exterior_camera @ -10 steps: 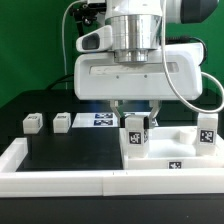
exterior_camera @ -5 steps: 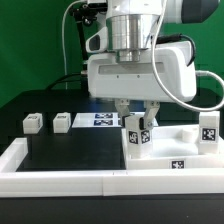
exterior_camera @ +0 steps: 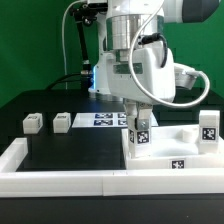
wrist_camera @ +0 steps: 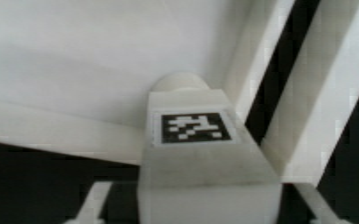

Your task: Assemble square table

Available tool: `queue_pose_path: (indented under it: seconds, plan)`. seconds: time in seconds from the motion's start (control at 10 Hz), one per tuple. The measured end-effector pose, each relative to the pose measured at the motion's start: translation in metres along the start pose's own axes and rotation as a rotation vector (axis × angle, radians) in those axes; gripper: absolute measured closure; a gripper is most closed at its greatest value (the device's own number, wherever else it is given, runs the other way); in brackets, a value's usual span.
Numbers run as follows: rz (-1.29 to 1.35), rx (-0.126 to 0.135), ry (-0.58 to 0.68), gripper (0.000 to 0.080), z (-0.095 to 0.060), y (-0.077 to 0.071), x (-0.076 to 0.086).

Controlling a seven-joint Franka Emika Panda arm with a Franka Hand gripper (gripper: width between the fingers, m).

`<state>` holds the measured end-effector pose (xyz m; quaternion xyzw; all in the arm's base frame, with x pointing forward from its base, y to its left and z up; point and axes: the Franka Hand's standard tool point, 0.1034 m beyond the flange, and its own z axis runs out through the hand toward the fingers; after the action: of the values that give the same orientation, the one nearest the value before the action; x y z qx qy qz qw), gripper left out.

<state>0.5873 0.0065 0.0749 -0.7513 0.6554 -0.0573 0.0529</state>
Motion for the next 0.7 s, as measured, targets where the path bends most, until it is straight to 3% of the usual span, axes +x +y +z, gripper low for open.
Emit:
queue_pose_path:
  seconds: [0.7]
  plan:
    - [0.347,-0.019,-0.009,0.0502,0.0010,0.0015,0.0021]
